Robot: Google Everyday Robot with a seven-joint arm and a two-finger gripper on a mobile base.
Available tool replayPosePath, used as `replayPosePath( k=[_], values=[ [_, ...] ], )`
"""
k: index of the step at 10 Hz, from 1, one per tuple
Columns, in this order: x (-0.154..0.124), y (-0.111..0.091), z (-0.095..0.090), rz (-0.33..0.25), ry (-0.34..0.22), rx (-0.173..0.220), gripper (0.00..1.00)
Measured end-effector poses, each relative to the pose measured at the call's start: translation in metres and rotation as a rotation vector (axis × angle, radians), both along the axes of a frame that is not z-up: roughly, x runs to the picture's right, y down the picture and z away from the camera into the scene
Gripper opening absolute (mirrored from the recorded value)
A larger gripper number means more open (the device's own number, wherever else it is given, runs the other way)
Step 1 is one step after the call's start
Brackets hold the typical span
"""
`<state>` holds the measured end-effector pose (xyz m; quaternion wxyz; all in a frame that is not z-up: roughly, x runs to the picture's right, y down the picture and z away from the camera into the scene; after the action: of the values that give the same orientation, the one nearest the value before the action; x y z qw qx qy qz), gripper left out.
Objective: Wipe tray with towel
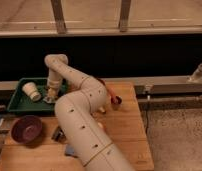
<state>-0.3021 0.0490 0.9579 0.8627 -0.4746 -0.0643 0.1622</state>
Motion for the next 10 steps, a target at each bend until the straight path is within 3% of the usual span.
replayPosePath(
  k=[4,7,10],
  values=[
    [-0.004,-0.002,0.005,-0.011,-0.018,0.011,0.0],
    [-0.027,-0.008,-0.03,-0.013,-0.11,0.027,0.0],
    [-0.034,-0.008,-0.051,-0.019,-0.148,0.029,0.0]
  ],
)
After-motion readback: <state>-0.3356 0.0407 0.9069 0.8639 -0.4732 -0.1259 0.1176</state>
